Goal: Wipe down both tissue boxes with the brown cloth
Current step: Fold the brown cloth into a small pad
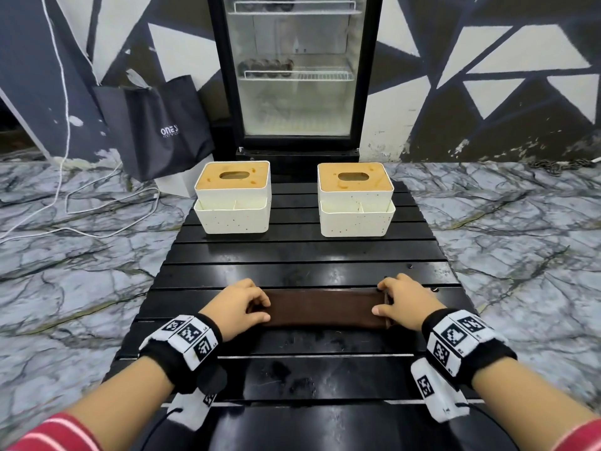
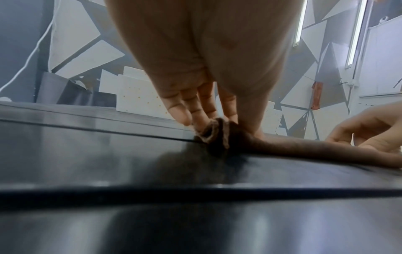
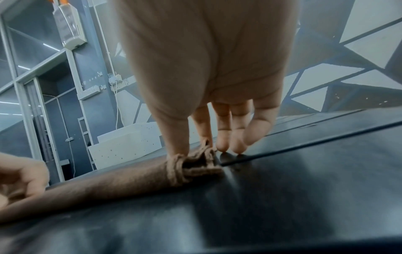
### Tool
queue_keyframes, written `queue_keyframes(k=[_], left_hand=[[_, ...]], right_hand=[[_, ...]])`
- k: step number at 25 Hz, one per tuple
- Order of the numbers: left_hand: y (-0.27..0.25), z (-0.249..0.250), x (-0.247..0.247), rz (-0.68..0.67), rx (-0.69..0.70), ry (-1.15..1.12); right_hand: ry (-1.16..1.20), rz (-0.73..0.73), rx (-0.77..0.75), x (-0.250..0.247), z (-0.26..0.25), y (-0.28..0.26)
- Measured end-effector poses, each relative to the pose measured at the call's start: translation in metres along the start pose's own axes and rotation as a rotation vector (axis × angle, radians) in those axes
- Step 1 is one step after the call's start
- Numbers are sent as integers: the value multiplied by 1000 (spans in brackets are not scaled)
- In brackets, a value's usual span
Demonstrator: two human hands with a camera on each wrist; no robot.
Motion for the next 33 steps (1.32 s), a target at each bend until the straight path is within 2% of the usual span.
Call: queue_keyframes(k=[5,11,17,21,27,33], left_hand=[[0,-1,0,4,-26,-15],[0,-4,2,-4,-53,-19],[-2,-5,2,-16,-69,-24],[-3,-4,2,-22,-79,-27],[-3,-2,1,-30,-71,-26],[-4,-1,1,-23,-67,-26]], right_hand=[[34,18,22,1,-4,1],[175,67,-69,-9,-24,-4],[283,135,-120,-14,-62,-1],[391,88,-116,1,-91,4],[311,110,-201,12,-124,9],[369,121,-152,26,-126,12]])
Point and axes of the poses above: each hand's wrist, its own y-axis towards the middle knuckle, its own x-axis out of the palm, z = x × y, the point moved 8 cm from there along y, towards the middle knuckle, and after that the axes turned 1 degree about -x, right-handed, at the moved point
